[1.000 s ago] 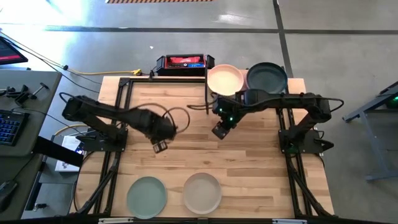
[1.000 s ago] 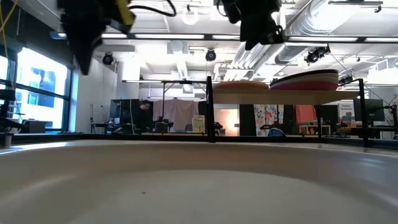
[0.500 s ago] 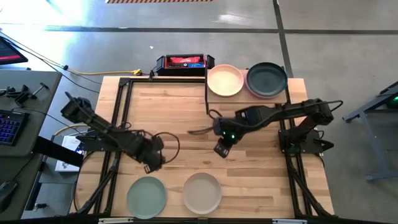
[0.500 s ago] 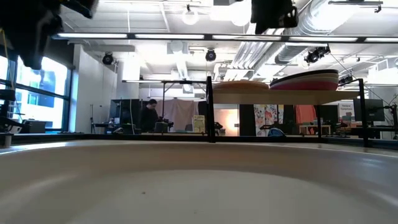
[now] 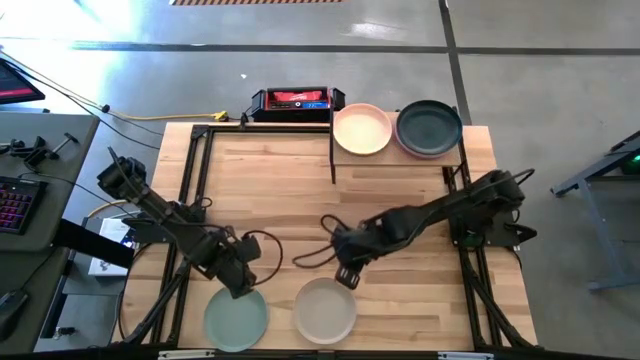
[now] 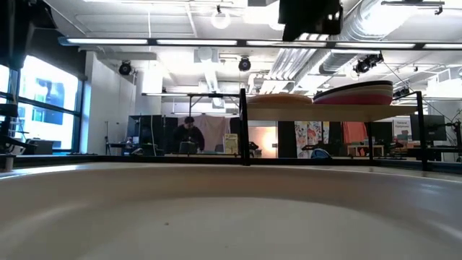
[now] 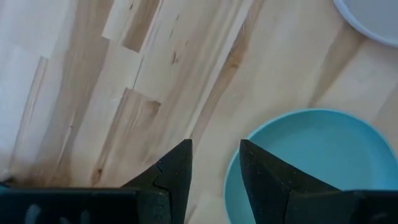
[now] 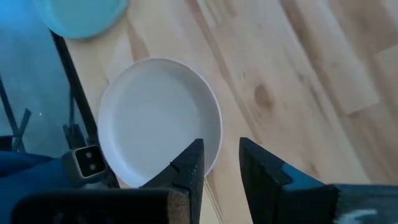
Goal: Place and stack plates onto a shelf
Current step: Stack the gray plate on top of the light pink plate on the shelf
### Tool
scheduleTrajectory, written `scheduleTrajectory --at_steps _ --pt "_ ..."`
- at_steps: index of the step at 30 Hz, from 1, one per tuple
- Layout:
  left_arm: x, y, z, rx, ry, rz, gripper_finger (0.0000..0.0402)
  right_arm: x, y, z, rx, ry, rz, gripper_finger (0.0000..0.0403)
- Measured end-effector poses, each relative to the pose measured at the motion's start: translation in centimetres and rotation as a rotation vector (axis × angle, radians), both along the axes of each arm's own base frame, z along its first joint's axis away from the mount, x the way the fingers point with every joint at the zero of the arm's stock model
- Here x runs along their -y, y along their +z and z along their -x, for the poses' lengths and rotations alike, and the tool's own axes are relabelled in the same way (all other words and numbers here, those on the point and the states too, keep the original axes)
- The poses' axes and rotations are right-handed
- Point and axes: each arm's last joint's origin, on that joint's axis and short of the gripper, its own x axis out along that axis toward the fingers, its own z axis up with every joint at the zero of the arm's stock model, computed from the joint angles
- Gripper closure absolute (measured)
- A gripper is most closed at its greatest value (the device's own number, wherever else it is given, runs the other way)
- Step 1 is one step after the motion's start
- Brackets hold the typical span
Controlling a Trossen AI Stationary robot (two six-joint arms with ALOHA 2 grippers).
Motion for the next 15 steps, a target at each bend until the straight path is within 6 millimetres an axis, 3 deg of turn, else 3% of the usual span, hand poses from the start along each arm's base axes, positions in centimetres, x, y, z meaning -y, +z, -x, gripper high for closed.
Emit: scheduleTrajectory --at_steps 15 --pt "0.2 0.0 0.0 0.006 -0.004 0.005 0.0277 -1.4 -6.0 -2.6 -0.125 0.002 0.019 0.0323"
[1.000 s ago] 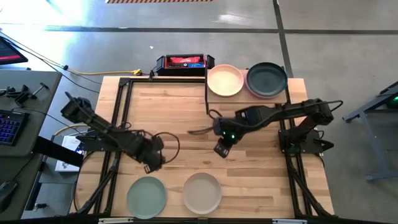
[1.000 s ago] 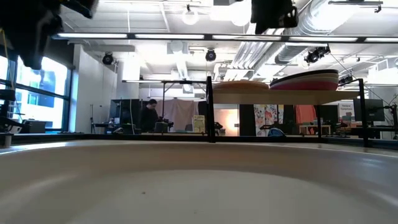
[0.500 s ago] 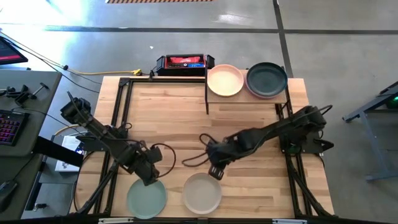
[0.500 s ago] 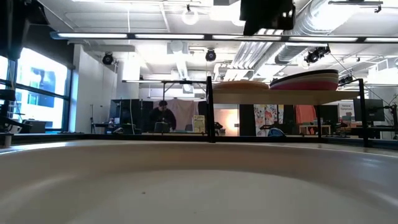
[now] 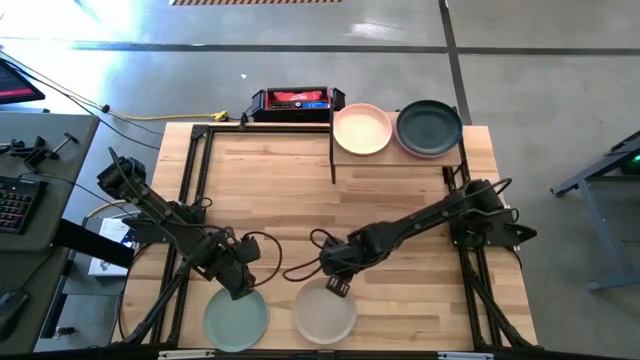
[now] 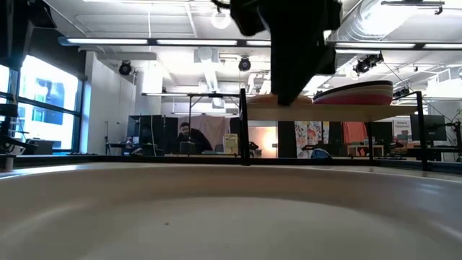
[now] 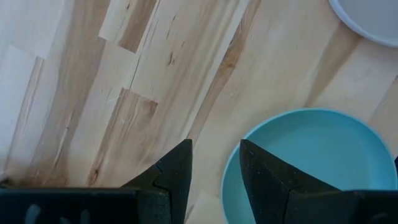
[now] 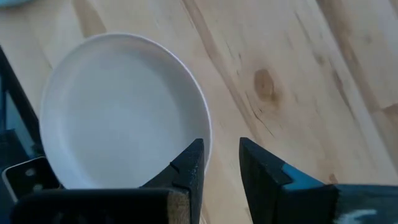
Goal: Place and stack plates onto a shelf
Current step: Stack the gray plate on top of the light pink plate on the shelf
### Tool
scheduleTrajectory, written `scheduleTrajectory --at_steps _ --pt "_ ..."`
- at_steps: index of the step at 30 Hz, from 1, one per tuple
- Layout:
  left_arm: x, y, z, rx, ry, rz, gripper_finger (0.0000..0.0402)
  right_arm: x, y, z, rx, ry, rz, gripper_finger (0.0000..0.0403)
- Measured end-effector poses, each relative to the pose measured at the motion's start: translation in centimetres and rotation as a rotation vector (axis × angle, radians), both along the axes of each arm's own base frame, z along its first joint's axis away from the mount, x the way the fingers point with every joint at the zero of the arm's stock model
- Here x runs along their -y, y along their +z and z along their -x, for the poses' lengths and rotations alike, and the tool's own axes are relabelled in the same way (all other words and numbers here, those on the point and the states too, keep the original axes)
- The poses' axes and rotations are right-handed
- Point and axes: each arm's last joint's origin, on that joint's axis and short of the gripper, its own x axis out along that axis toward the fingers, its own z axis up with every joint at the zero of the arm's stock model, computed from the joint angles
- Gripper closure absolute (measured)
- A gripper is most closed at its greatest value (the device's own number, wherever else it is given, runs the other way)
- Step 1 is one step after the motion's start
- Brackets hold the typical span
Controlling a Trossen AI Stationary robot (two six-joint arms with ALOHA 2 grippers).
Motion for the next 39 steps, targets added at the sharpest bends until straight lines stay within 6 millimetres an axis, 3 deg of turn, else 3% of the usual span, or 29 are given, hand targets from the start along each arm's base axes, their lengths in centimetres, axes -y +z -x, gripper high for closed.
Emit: scheduleTrajectory --at_steps 8,23,34,39 --pt "0.0 0.0 0.0 0.001 0.000 0.001 0.0277 -1.1 -2.7 -0.8 -0.045 0.056 -0.025 0.0323" --pt "0.0 0.0 0.0 0.002 0.000 0.002 0.0277 -2.4 -6.1 -1.0 -0.122 0.083 -0.015 0.0323" --pt "0.0 0.0 0.0 0.003 0.000 0.002 0.0277 -2.4 -6.8 -1.2 -0.129 0.078 -0.011 0.0324" --pt "0.0 0.0 0.0 0.003 0.000 0.002 0.0277 -2.5 -7.0 -1.2 -0.137 0.077 -0.012 0.0351"
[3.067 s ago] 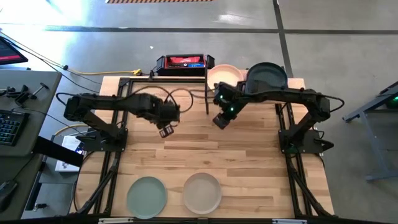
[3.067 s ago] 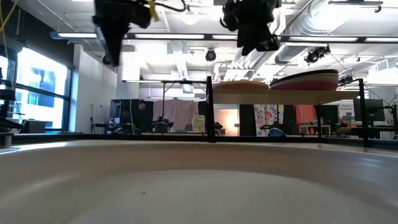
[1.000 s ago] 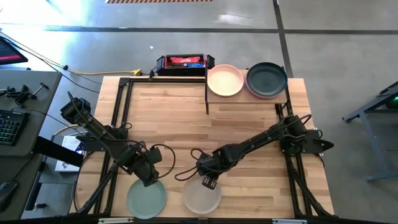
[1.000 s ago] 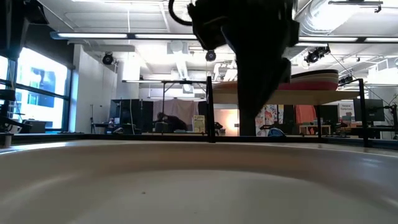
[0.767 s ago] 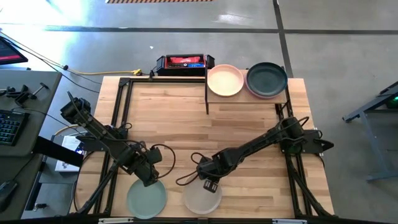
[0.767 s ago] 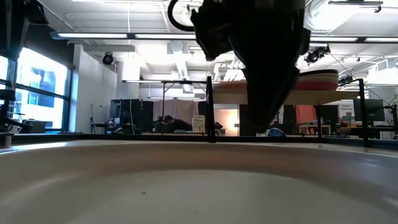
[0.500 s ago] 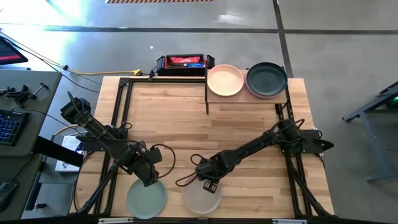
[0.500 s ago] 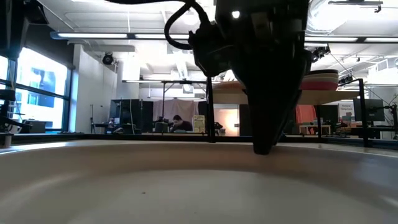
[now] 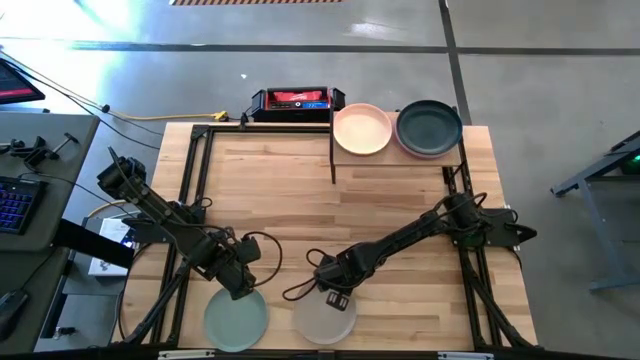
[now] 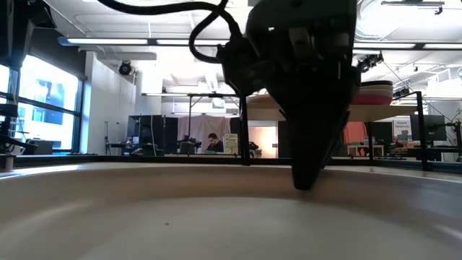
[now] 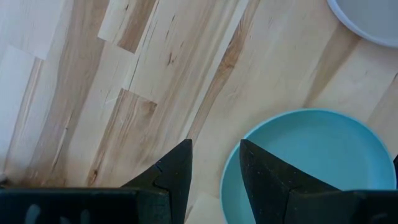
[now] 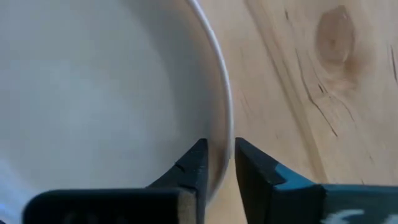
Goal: Place and stack plates onto a shelf
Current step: Stack the gray plate on top of the light pink plate on the shelf
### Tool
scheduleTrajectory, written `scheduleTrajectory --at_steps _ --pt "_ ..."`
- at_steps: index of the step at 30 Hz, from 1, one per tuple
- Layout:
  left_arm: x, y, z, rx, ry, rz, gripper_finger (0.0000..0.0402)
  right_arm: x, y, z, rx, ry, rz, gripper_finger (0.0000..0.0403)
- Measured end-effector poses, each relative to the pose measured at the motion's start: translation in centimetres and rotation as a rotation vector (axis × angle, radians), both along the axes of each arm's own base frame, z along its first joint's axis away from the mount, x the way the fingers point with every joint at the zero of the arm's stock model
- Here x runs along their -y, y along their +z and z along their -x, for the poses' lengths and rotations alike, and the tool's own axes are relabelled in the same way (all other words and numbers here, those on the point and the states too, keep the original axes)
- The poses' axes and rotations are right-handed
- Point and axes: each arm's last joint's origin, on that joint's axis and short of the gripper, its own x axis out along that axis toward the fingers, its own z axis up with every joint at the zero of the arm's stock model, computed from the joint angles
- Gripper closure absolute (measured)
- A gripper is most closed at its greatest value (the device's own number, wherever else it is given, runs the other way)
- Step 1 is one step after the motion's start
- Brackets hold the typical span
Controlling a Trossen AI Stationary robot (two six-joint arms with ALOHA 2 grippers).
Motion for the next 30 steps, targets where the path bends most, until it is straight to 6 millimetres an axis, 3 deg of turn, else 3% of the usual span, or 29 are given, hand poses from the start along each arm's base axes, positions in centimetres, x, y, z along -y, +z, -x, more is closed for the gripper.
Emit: scheduleTrajectory --at_steps 4,13,30 --pt "0.0 0.0 0.0 0.000 0.000 -0.001 0.0277 0.0 0.0 0.1 -0.011 0.002 -0.010 0.0394" --pt "0.0 0.0 0.0 -0.001 -0.007 -0.003 0.0277 0.6 0.5 0.7 -0.082 -0.019 -0.026 0.0401" --pt "-0.2 0.0 -0.1 0.035 -0.027 -0.063 0.0277 5.3 6.6 1.9 -0.037 -0.059 0.004 0.0403"
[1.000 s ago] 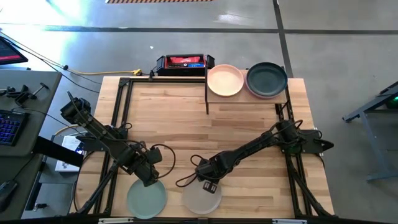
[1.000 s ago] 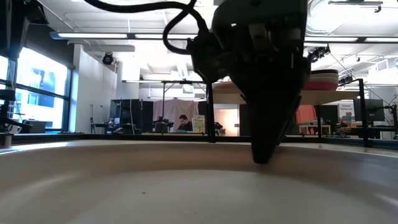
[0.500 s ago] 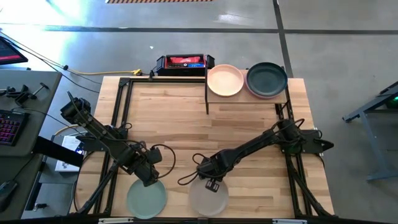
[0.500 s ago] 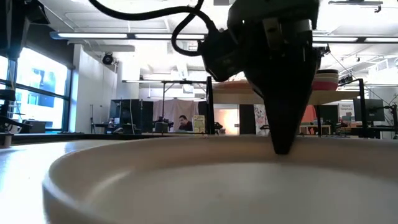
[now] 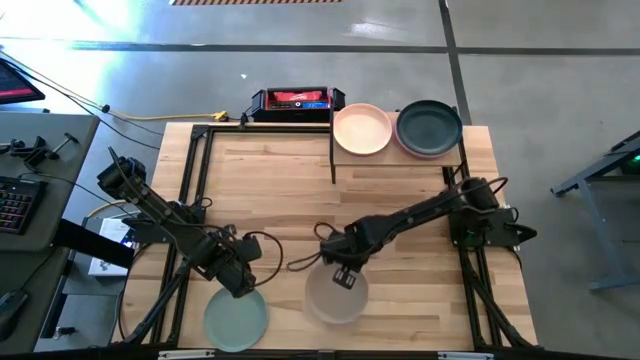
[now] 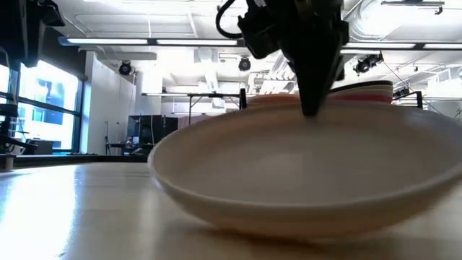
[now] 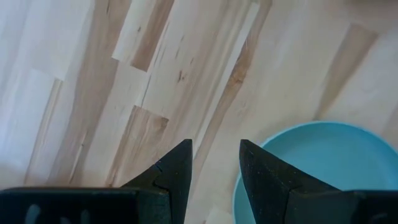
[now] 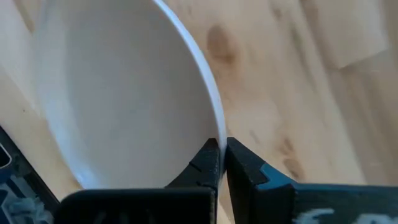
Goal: Place and stack plates onto a shelf
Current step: Stack the gray plate on top of the light pink plate on the shelf
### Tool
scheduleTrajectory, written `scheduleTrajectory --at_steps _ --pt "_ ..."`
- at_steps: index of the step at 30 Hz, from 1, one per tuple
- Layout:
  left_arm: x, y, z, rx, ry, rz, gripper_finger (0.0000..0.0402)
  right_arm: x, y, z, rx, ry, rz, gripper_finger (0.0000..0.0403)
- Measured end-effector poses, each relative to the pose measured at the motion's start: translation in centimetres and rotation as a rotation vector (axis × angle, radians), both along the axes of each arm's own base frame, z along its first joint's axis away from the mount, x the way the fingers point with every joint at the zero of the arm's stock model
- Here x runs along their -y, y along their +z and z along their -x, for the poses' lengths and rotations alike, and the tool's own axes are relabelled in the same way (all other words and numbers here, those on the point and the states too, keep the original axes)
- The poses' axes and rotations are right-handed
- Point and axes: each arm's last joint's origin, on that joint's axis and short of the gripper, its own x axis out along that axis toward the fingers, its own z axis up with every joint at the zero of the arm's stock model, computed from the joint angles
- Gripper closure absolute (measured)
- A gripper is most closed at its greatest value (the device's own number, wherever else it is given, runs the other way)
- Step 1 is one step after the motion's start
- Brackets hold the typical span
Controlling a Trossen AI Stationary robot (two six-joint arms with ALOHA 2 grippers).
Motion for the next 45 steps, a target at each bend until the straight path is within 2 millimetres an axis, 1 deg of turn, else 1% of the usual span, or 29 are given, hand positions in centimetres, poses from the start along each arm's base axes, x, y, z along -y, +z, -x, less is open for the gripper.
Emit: scheduleTrajectory --at_steps 7,13,16,20,25,31,35,40,45 --pt "-0.7 0.0 -0.5 0.015 0.021 -0.026 0.0277 2.9 2.7 0.9 0.030 0.006 0.010 0.0403" --pt "-2.0 0.0 -1.4 0.021 0.045 -0.055 0.0277 6.6 5.7 2.2 0.073 -0.011 0.022 0.0403" --pt "-3.0 0.1 -1.9 0.033 0.079 -0.083 0.0277 8.8 7.3 3.0 0.117 -0.031 0.026 0.0403" --pt "-4.5 0.1 -2.6 0.042 0.112 -0.129 0.0277 12.3 9.3 4.2 0.180 -0.084 0.041 0.0403" --pt "-6.6 0.1 -3.5 0.034 0.131 -0.183 0.0277 17.0 11.2 6.2 0.236 -0.177 0.074 0.0403" --pt "-9.7 0.2 -4.4 -0.013 0.114 -0.233 0.0277 22.5 12.5 8.9 0.287 -0.297 0.107 0.0403" --pt "-12.0 0.2 -4.8 -0.046 0.117 -0.273 0.0277 25.7 12.6 10.5 0.296 -0.378 0.114 0.0403" --pt "-14.8 0.2 -5.0 -0.090 0.131 -0.291 0.0277 29.2 12.9 12.1 0.366 -0.451 0.109 0.0403" --pt "-17.1 0.2 -4.9 -0.125 0.150 -0.299 0.0277 32.3 13.1 14.3 0.407 -0.570 0.128 0.0403"
